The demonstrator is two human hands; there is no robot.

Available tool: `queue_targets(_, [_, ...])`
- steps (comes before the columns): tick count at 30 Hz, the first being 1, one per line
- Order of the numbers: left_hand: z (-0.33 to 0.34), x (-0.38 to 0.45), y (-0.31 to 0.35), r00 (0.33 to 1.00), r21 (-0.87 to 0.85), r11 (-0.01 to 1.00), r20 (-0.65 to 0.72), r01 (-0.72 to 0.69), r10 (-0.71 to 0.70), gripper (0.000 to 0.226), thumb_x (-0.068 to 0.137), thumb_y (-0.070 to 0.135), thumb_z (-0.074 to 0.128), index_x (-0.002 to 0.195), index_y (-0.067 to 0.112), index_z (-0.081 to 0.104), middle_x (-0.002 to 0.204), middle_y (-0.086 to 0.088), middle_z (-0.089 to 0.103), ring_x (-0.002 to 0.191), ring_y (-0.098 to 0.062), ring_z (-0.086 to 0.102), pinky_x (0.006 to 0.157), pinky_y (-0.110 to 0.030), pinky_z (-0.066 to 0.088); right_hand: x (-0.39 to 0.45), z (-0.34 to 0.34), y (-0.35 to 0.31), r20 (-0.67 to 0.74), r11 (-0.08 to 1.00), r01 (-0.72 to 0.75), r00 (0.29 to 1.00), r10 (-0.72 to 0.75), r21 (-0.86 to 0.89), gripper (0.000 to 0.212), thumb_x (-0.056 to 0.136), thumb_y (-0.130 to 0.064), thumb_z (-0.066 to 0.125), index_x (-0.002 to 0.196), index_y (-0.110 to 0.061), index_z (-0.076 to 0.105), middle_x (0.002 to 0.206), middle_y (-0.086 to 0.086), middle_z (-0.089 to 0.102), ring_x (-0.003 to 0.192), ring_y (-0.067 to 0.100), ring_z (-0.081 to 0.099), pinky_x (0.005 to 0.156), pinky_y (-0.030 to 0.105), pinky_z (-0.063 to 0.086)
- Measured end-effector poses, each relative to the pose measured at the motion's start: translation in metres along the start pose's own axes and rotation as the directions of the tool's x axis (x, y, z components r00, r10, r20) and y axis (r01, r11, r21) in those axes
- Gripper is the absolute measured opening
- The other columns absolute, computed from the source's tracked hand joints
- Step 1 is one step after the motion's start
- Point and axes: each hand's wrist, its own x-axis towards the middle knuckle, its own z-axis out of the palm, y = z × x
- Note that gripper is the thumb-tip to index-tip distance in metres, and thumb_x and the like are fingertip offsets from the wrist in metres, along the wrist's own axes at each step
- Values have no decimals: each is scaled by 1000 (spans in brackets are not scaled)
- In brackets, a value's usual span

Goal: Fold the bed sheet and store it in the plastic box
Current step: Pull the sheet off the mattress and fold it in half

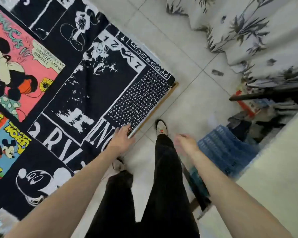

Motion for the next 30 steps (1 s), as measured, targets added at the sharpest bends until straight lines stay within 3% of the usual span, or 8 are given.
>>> queue_targets(3, [7, 75, 17, 995, 10, 995, -19, 96, -96, 84, 99, 31, 58, 164, 34, 4, 172, 3, -4, 158, -26, -13, 125, -52, 2, 103, -5, -85, 8, 997, 73, 997, -73, -4, 28, 95, -16, 62, 120, -5, 65, 93, 10, 69, 78, 20, 63, 69, 30, 55])
queue_targets(6, [4, 147, 37, 996, 68, 996, -82, 54, -48, 89, 99, 33, 57, 163, 37, -4, 169, 9, -15, 155, -23, -24, 123, -59, 6, 186, 15, -159, 73, 997, 78, 994, -78, 1, 58, 92, -27, 70, 142, -9, 45, 113, 9, 65, 98, 22, 63, 91, 41, 56])
queue_targets(10, [16, 218, 59, 998, 121, 992, -50, 38, -32, 95, 95, 36, 61, 161, 43, -7, 167, 12, -25, 152, -23, -31, 120, -69, 3, 263, 38, -198, 128, 984, 139, 980, -154, 114, 84, 84, -10, 77, 152, -26, 31, 143, -3, 49, 120, 20, 57, 102, 48, 50])
queue_targets(14, [45, 232, 78, 997, 190, 981, -70, 35, -22, 99, 90, 52, 55, 158, 42, -17, 162, 5, -38, 148, -30, -39, 117, -72, -6, 295, 32, -192, 0, 966, 247, 969, -248, -73, 58, 75, -16, 84, 126, -19, 58, 122, -1, 67, 101, 21, 70, 88, 49, 59])
queue_targets(19, [50, 232, 79, 997, 215, 977, -78, 7, 10, 97, 92, 48, 54, 160, 41, -15, 162, 5, -40, 148, -32, -39, 118, -75, -2, 284, 31, -180, -215, 935, 336, 910, -354, -115, 22, 79, -28, 76, 94, -15, 66, 94, 1, 71, 88, 24, 70, 80, 47, 58])
queue_targets(24, [35, 219, 77, 984, -44, 995, -159, -86, 78, 83, 96, 42, 57, 162, 38, 7, 172, 11, -3, 159, -20, -10, 126, -61, 9, 221, 52, -182, -371, 806, 573, 722, -583, -151, 17, 85, -31, 69, 81, -23, 55, 67, -17, 53, 59, -7, 48, 59, 17, 38])
queue_targets(26, [16, 208, 79, 981, -470, 880, -192, -63, -33, 71, 96, 38, 62, 158, 38, 27, 165, 13, 31, 150, -9, 29, 124, -41, 28, 186, 74, -185, -329, 713, 659, 636, -698, -240, 15, 88, -34, 69, 87, -26, 56, 72, -18, 59, 65, -8, 53, 61, 15, 43])
queue_targets(30, [-31, 178, 58, 970, -981, 190, -68, -23, -233, 41, 99, 43, 60, 136, 25, 61, 133, 8, 69, 124, -11, 64, 99, -37, 56, 119, 129, -185, 0, 282, 848, 316, -949, -448, 14, 91, -29, 69, 92, -27, 55, 90, -14, 58, 81, 1, 50, 75, 7, 38])
